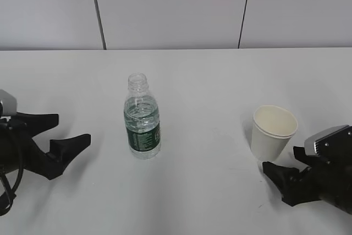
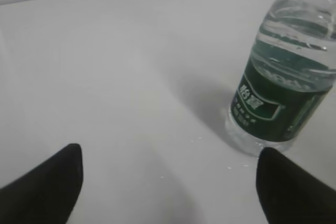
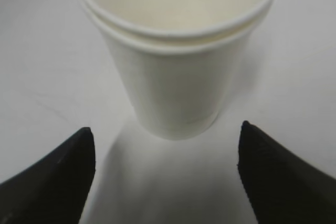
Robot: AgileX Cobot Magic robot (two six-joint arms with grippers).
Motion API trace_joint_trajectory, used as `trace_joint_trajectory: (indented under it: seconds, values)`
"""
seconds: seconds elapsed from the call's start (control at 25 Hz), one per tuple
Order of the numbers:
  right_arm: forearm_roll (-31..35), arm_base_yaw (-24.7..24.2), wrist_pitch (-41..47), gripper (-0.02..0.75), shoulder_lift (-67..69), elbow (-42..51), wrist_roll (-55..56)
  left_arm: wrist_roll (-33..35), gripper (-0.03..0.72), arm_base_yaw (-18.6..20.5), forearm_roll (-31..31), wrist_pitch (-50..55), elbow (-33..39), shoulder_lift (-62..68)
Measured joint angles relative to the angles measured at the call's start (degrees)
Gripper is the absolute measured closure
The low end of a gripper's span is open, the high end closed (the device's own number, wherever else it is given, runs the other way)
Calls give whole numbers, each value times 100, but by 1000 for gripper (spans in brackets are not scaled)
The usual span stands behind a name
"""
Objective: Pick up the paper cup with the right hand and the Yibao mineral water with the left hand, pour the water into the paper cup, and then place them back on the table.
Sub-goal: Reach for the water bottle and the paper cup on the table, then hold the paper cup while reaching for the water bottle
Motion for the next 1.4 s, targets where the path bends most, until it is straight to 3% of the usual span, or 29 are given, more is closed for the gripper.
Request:
trace_joint_trajectory:
  seconds: [0.4,0.88,1.4]
  values:
    - [-141,0,0,77,13,-243,108,-167,90,-48,309,0,-273,446]
    - [-263,0,-9,78,349,-655,175,-167,93,-1059,113,1,-849,920]
    - [-369,0,-9,90,550,-1048,271,-167,94,-1132,-82,0,-882,928]
